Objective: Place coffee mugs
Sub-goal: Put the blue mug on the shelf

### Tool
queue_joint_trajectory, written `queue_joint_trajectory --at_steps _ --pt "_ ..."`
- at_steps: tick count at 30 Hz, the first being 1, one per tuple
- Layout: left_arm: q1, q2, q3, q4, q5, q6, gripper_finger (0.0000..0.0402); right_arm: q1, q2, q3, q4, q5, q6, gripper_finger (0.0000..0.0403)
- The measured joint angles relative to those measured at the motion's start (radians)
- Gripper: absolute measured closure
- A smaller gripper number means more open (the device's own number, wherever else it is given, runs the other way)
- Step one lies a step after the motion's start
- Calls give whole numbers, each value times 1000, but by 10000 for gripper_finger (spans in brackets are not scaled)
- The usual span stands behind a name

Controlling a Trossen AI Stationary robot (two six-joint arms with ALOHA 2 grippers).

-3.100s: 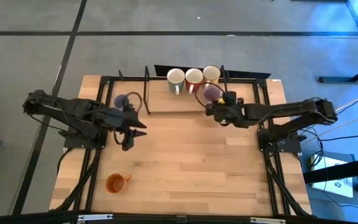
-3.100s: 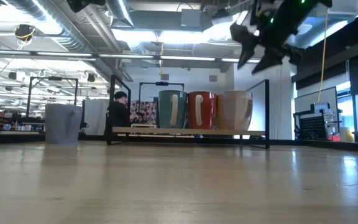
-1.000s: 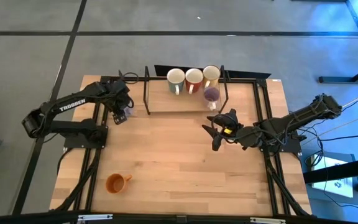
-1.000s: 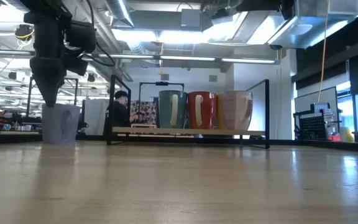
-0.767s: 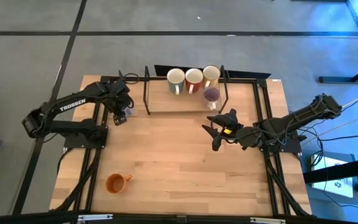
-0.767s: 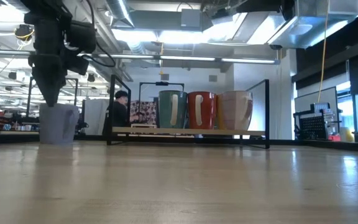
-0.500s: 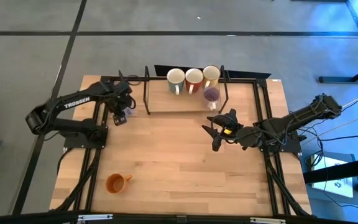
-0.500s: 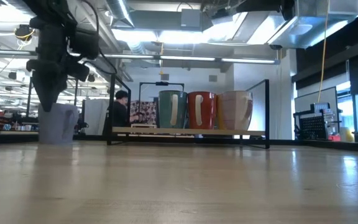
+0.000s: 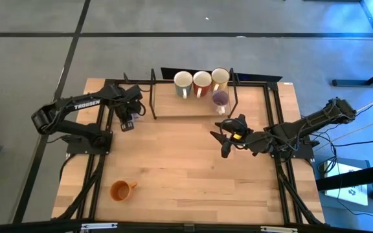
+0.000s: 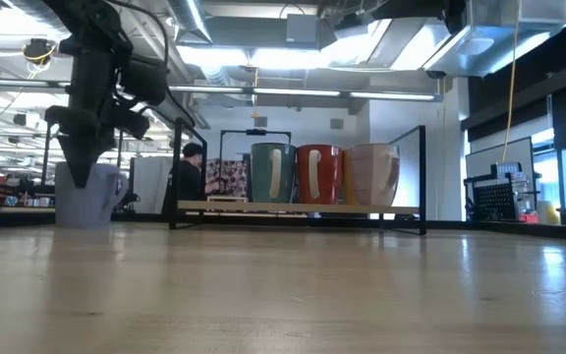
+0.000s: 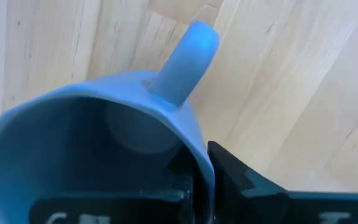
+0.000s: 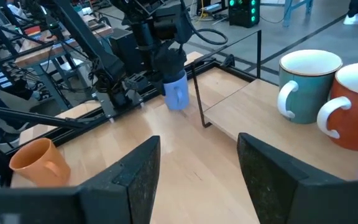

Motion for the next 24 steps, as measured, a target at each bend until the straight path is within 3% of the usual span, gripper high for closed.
queue_joint_trajectory --at_steps 5,13,24 --pt "-77 -17 13 -51 -11 -38 383 0 0 0 0 -4 7 189" --pt "-275 -73 142 -112 -14 -172 383 9 11 0 3 -171 13 128" --pt "-570 -71 289 -128 10 -354 383 111 130 0 2 -125 26 136"
